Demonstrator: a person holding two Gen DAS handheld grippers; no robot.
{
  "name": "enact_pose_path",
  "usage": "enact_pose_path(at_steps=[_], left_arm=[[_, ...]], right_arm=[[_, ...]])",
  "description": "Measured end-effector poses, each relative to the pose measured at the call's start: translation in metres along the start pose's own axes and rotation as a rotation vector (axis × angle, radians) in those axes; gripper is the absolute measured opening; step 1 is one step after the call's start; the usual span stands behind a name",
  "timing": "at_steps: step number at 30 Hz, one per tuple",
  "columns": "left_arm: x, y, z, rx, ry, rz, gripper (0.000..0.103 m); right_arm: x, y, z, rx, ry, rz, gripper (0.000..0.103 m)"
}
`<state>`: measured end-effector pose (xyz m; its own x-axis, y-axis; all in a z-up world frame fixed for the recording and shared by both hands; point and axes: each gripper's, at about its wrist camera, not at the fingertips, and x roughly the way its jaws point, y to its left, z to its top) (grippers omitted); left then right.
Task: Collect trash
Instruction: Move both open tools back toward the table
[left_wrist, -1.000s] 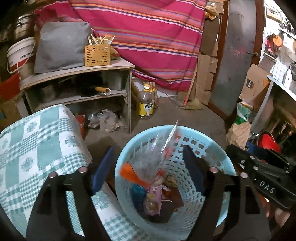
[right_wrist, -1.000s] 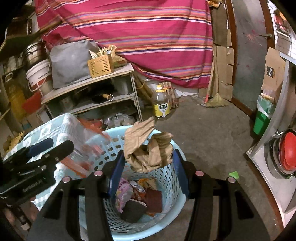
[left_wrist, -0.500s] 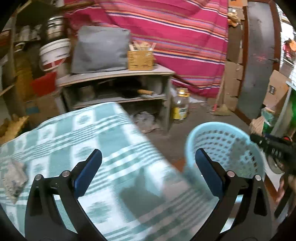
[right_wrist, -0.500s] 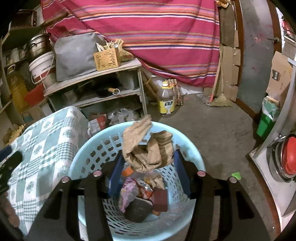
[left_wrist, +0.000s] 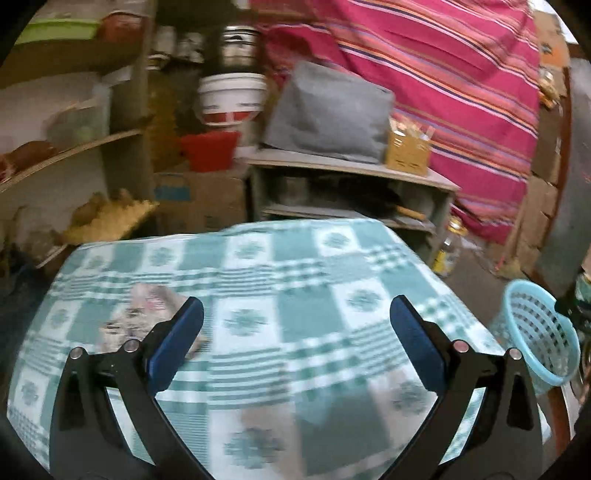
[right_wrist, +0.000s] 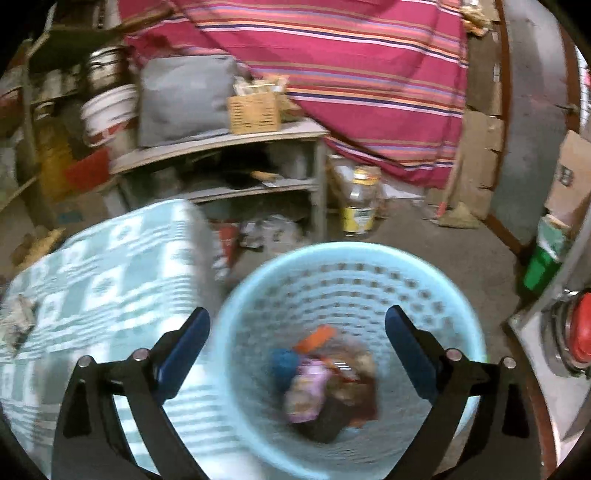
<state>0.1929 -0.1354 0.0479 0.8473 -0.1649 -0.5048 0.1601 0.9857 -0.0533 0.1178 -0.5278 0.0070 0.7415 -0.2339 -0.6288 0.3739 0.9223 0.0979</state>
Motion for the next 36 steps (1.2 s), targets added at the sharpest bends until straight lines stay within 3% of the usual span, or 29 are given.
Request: enact_pose_path(at_steps=[11, 17, 23, 28, 31, 36], left_arm=[[-0.008, 0.065, -0.01, 0.002, 0.023, 0.074, 0.098], [-0.016, 0.096, -0.015, -0.027, 0.012, 0.091, 0.098], [-0.026, 0.128, -0.021, -0.113, -0.043, 0.127, 0.098], [-0.017, 0.143, -0.024, -0.081, 0.022, 0.139, 0.098], [-0.01, 0.152, -0.027, -0.068, 0.049, 0.16, 0.098], [0.003, 0.167, -0.033, -0.042, 0.091, 0.197, 0.098]], right_arm=[[0.003, 0.155, -0.012, -0.188, 0.026, 0.14, 0.094], [0.003, 0.215, -0.022, -0.243, 0.031, 0.17, 0.094], [0.004, 0.245, -0.03, -0.237, 0.046, 0.238, 0.094], [0.011, 0.252, -0.032, -0.19, 0.088, 0.279, 0.094], [0.015, 0.257, -0.035, -0.227, 0.114, 0.28, 0.094], [0.016, 0.263, -0.04, -0.283, 0.063, 0.244, 0.094]])
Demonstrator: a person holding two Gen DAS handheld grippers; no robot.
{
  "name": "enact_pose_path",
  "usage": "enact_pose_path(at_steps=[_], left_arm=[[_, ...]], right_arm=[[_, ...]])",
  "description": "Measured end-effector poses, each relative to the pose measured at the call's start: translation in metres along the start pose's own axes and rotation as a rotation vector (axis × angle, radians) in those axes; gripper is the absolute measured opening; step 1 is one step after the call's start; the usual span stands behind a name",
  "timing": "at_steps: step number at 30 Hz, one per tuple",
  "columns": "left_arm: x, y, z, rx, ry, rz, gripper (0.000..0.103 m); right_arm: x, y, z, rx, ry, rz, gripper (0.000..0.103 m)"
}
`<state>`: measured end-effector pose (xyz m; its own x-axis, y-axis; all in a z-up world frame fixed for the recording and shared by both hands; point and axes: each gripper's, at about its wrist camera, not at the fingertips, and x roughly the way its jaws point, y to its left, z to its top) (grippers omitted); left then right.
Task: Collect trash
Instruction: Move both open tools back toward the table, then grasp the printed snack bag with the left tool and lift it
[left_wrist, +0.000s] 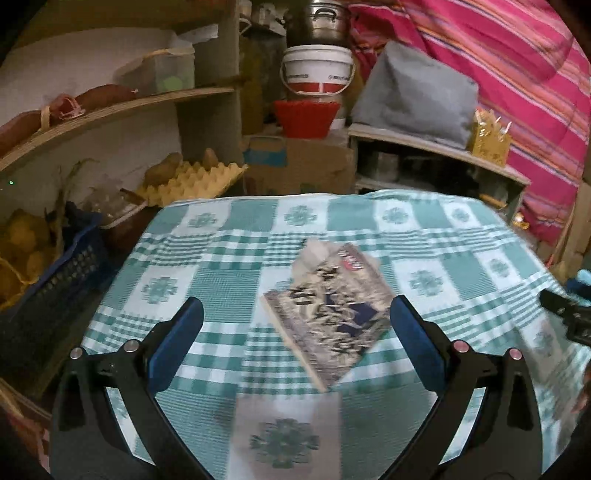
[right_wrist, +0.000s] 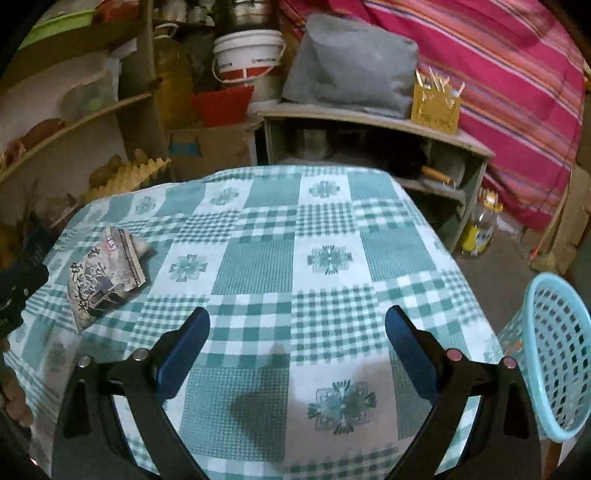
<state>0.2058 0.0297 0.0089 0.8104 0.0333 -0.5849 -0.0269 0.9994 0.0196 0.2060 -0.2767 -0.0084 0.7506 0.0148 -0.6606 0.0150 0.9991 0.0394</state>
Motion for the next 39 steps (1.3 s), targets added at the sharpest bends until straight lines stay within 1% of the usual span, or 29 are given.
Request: enact_pose_path(at_steps=[3, 5, 8, 10, 12, 13, 17, 20, 22, 25, 26, 27, 28, 29, 31, 32, 33, 34, 37, 39], left_arm=[[0.009, 0.006, -0.002, 0.01, 0.029, 0.017, 0.098], [0.017, 0.013, -0.005, 0.003, 0.06, 0.016, 0.098], [0.026, 0.022, -0.008, -0.013, 0.092, -0.003, 0.098], [0.031, 0.026, -0.01, -0.019, 0.108, -0.025, 0.098], [0.035, 0.026, -0.013, -0.019, 0.119, -0.012, 0.098], [0.039, 0.027, -0.014, -0.021, 0.125, -0.013, 0.098], [0.055, 0.028, -0.011, -0.03, 0.159, -0.059, 0.098], [0.065, 0.026, -0.009, -0.041, 0.177, -0.091, 0.098], [0.072, 0.024, -0.006, -0.048, 0.193, -0.118, 0.097], [0.08, 0.019, -0.004, -0.057, 0.211, -0.144, 0.097], [0.082, 0.016, -0.003, -0.058, 0.218, -0.15, 0.093], [0.083, 0.014, -0.003, -0.057, 0.228, -0.161, 0.085], [0.087, 0.011, -0.004, -0.055, 0.245, -0.179, 0.076], [0.089, 0.009, -0.005, -0.049, 0.255, -0.189, 0.071], [0.088, 0.005, -0.006, -0.03, 0.257, -0.197, 0.054], [0.086, 0.003, -0.006, -0.023, 0.251, -0.197, 0.051], [0.082, 0.002, -0.006, -0.018, 0.242, -0.2, 0.044], [0.078, 0.002, -0.005, -0.013, 0.235, -0.207, 0.04], [0.06, 0.002, -0.003, 0.009, 0.205, -0.206, 0.023], [0.043, 0.005, 0.0, 0.02, 0.177, -0.203, 0.018]], right_arm=[[0.003, 0.001, 0.001, -0.008, 0.005, -0.007, 0.094], [0.005, 0.0, 0.003, -0.002, 0.015, -0.02, 0.094], [0.002, -0.004, 0.005, 0.023, -0.004, -0.036, 0.094], [0.003, -0.009, 0.005, 0.056, 0.002, -0.018, 0.094], [0.009, -0.011, 0.003, 0.079, 0.032, 0.021, 0.094], [0.01, -0.01, 0.002, 0.077, 0.033, 0.017, 0.094], [0.011, 0.003, 0.0, -0.001, 0.015, -0.055, 0.094], [0.011, 0.011, -0.001, -0.05, 0.012, -0.088, 0.094], [0.013, 0.011, -0.002, -0.052, 0.02, -0.096, 0.094], [0.018, 0.005, -0.003, -0.019, 0.045, -0.095, 0.094], [0.02, 0.003, -0.004, -0.002, 0.057, -0.087, 0.094], [0.022, -0.001, -0.004, 0.019, 0.072, -0.069, 0.094], [0.023, -0.003, -0.004, 0.036, 0.079, -0.05, 0.094], [0.023, -0.004, -0.004, 0.051, 0.083, -0.035, 0.094], [0.021, -0.002, -0.005, 0.047, 0.08, -0.037, 0.094], [0.02, 0.0, -0.005, 0.036, 0.075, -0.041, 0.094], [0.019, 0.003, -0.006, 0.018, 0.069, -0.047, 0.094], [0.018, 0.007, -0.006, 0.001, 0.062, -0.052, 0.094], [0.014, 0.015, -0.006, -0.034, 0.046, -0.063, 0.094], [0.012, 0.02, -0.007, -0.04, 0.04, -0.061, 0.094]])
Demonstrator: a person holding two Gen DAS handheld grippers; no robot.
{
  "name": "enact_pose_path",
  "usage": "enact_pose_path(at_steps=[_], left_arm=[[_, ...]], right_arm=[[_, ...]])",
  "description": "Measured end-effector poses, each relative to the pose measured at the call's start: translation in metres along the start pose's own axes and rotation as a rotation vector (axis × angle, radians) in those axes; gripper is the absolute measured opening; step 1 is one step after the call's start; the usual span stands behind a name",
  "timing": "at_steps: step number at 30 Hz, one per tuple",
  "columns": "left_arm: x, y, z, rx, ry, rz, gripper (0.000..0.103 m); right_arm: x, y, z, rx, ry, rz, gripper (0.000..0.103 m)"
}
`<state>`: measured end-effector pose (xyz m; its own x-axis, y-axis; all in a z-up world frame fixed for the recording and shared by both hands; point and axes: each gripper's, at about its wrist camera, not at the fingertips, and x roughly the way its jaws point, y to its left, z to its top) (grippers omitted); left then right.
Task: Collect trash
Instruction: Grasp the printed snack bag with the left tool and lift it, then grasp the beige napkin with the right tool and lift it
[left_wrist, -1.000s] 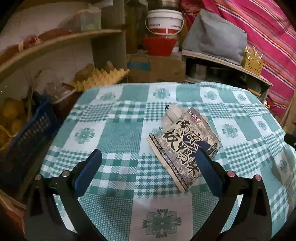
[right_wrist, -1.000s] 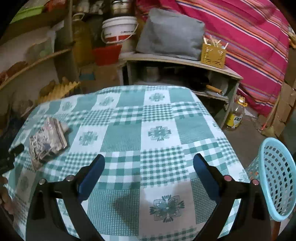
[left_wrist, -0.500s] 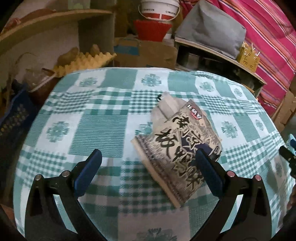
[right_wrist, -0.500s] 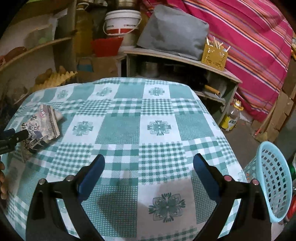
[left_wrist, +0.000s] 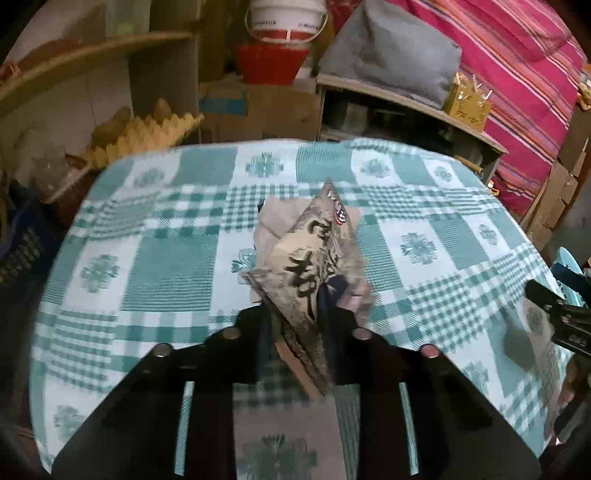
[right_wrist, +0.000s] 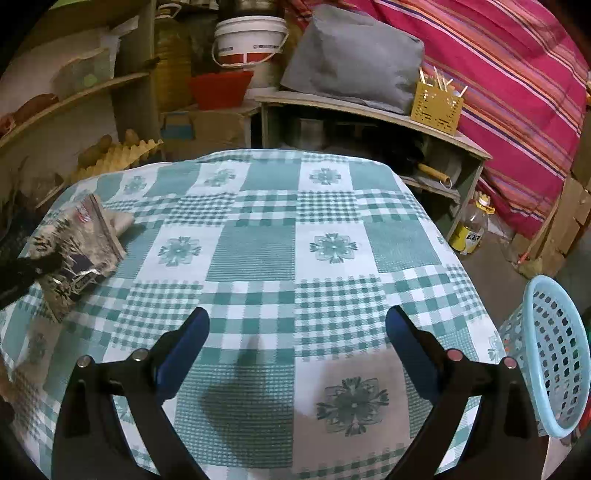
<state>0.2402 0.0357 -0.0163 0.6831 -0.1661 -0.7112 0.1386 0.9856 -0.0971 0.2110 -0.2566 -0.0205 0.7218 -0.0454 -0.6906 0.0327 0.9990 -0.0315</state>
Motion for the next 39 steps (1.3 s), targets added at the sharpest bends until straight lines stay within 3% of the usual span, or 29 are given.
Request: enact_pose_path(at_steps=[6, 10, 13, 21, 29, 34, 36, 38, 39], left_arm=[[-0.051, 0.018, -0.002, 0.008, -0.09, 0.045, 0.017], [-0.068, 0.046, -0.001, -0.026, -0.124, 0.089, 0.008], [-0.066, 0.068, -0.001, -0.047, -0.12, 0.131, 0.008], [-0.047, 0.117, -0.003, -0.138, -0.092, 0.124, 0.008], [-0.045, 0.129, 0.001, -0.13, -0.095, 0.144, 0.008], [-0.045, 0.143, 0.0, -0.148, -0.091, 0.158, 0.008], [-0.044, 0.147, -0.001, -0.16, -0.089, 0.157, 0.008], [-0.044, 0.149, 0.0, -0.165, -0.087, 0.162, 0.008], [-0.043, 0.149, 0.0, -0.167, -0.085, 0.162, 0.008]], right_arm=[[-0.013, 0.015, 0.002, -0.002, -0.031, 0.043, 0.094], [-0.018, 0.034, 0.005, -0.019, -0.047, 0.053, 0.094], [-0.013, 0.055, 0.009, -0.048, -0.031, 0.06, 0.094], [0.011, 0.122, 0.03, -0.098, -0.009, 0.096, 0.094], [0.049, 0.192, 0.056, -0.184, 0.019, 0.137, 0.094], [0.075, 0.213, 0.058, -0.214, 0.084, 0.135, 0.093], [0.083, 0.217, 0.055, -0.211, 0.117, 0.154, 0.088], [0.09, 0.222, 0.052, -0.224, 0.145, 0.183, 0.073], [0.09, 0.222, 0.051, -0.219, 0.14, 0.195, 0.071]])
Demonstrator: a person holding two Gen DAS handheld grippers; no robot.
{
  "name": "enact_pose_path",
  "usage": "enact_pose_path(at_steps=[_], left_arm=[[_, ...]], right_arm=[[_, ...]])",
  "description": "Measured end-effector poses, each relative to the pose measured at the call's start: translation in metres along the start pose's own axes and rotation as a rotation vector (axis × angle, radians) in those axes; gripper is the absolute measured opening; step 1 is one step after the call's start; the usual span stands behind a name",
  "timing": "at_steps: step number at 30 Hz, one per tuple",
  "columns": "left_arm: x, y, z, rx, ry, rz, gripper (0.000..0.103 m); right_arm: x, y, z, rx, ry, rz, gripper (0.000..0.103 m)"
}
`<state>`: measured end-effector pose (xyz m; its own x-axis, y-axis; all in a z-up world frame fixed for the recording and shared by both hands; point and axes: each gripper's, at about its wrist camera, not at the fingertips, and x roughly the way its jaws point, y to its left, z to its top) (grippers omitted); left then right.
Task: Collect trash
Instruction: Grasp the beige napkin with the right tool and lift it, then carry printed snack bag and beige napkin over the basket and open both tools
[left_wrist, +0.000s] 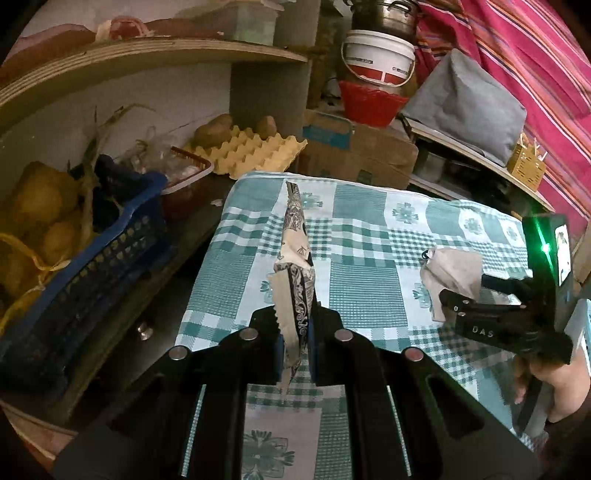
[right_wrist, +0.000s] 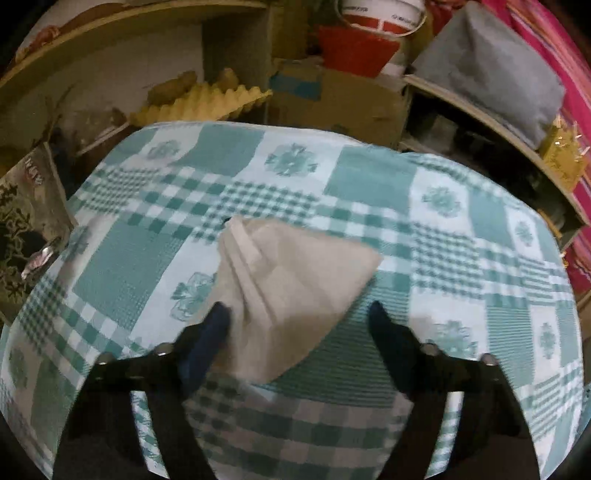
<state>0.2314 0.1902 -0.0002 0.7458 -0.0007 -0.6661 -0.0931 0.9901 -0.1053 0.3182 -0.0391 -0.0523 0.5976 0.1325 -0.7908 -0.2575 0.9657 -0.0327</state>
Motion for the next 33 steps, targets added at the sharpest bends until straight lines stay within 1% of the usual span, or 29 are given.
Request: enact_pose_path(at_steps=[1, 2, 3, 5, 8, 11, 14, 19, 23, 26, 30, 33], left_arm=[[0.0, 0.0, 0.0, 0.0, 0.002, 0.0, 0.008], [0.001, -0.001, 0.0, 0.003, 0.003, 0.001, 0.008], [0.0, -0.002, -0.001, 0.005, 0.003, 0.002, 0.008], [0.0, -0.006, 0.0, 0.011, 0.003, 0.004, 0.008], [-0.004, -0.01, 0.0, 0.015, -0.002, 0.0, 0.008], [-0.01, -0.018, 0.001, 0.019, -0.014, -0.007, 0.008], [-0.016, -0.025, 0.003, 0.025, -0.024, -0.019, 0.008], [-0.025, -0.043, 0.006, 0.048, -0.039, -0.04, 0.008], [-0.03, -0.063, 0.007, 0.071, -0.045, -0.065, 0.008], [-0.033, -0.083, 0.005, 0.097, -0.049, -0.081, 0.008], [-0.038, -0.109, 0.001, 0.13, -0.058, -0.093, 0.008], [-0.04, -0.127, -0.002, 0.135, -0.061, -0.114, 0.008]], right_arm=[[0.0, 0.0, 0.0, 0.001, 0.002, 0.016, 0.063], [0.0, 0.0, 0.0, 0.001, 0.006, 0.046, 0.054], [0.0, 0.001, 0.001, -0.002, 0.009, 0.058, 0.049], [-0.004, 0.005, 0.0, -0.022, 0.004, 0.064, 0.033], [-0.012, 0.005, -0.003, -0.044, -0.011, 0.053, 0.021], [-0.022, -0.007, -0.004, -0.037, -0.029, 0.048, 0.018], [-0.034, -0.023, -0.005, -0.025, -0.047, 0.036, 0.018], [-0.068, -0.069, -0.016, 0.017, -0.089, -0.011, 0.018], [-0.099, -0.116, -0.036, 0.071, -0.122, -0.054, 0.018], [-0.115, -0.148, -0.053, 0.114, -0.129, -0.08, 0.018], [-0.139, -0.199, -0.083, 0.175, -0.138, -0.132, 0.018], [-0.155, -0.235, -0.103, 0.221, -0.152, -0.179, 0.018]])
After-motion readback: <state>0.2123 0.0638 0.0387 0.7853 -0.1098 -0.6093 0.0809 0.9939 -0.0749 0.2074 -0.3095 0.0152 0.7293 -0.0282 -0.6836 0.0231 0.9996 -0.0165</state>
